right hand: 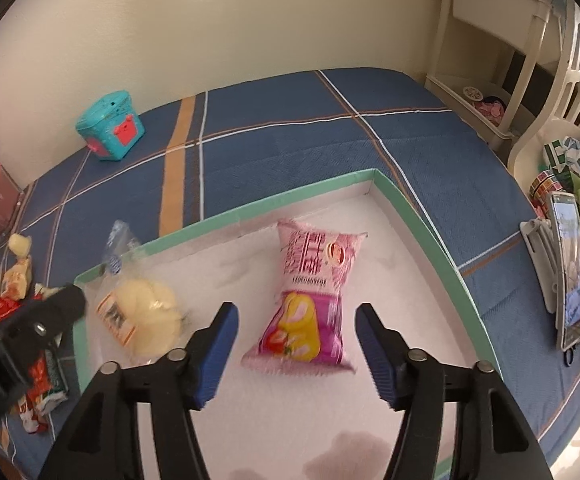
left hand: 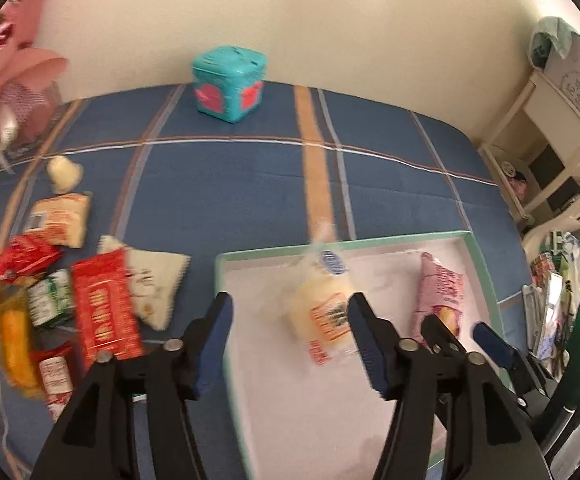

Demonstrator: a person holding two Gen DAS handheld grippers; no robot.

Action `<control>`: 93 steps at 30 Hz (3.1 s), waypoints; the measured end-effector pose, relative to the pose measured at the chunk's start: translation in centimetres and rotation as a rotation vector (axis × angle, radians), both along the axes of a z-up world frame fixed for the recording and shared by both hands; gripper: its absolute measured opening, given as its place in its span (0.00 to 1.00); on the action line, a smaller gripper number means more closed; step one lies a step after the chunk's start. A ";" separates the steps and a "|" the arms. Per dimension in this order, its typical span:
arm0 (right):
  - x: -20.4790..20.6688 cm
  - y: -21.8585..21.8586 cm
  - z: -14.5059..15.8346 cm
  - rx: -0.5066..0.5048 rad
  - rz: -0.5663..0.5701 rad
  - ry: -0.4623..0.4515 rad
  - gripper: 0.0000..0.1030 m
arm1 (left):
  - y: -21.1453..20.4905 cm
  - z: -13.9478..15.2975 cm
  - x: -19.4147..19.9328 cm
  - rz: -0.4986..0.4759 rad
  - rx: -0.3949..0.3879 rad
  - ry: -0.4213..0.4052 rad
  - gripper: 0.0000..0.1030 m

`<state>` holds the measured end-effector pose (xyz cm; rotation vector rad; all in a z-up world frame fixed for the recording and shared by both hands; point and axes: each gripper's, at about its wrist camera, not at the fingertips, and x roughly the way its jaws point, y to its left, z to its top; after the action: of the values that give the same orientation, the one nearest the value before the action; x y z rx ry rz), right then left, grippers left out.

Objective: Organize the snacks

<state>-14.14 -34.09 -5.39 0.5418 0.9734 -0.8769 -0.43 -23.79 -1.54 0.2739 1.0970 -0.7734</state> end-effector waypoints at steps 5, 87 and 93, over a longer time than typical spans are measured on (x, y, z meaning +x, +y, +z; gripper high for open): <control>-0.1 2.1 0.6 0.007 0.036 -0.016 0.88 | 3.6 0.7 0.6 0.066 0.022 -0.041 0.81; 17.7 17.9 -2.4 0.067 0.501 -0.038 0.45 | 21.5 -5.4 14.2 0.497 0.045 0.180 0.40; 16.7 17.1 -0.6 0.081 0.458 -0.074 0.45 | 21.8 -3.2 13.7 0.503 -0.002 0.137 0.40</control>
<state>2.52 -17.02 -6.01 0.3934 1.0149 -0.4066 13.29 -2.01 -4.69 -0.0617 1.2283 -0.3462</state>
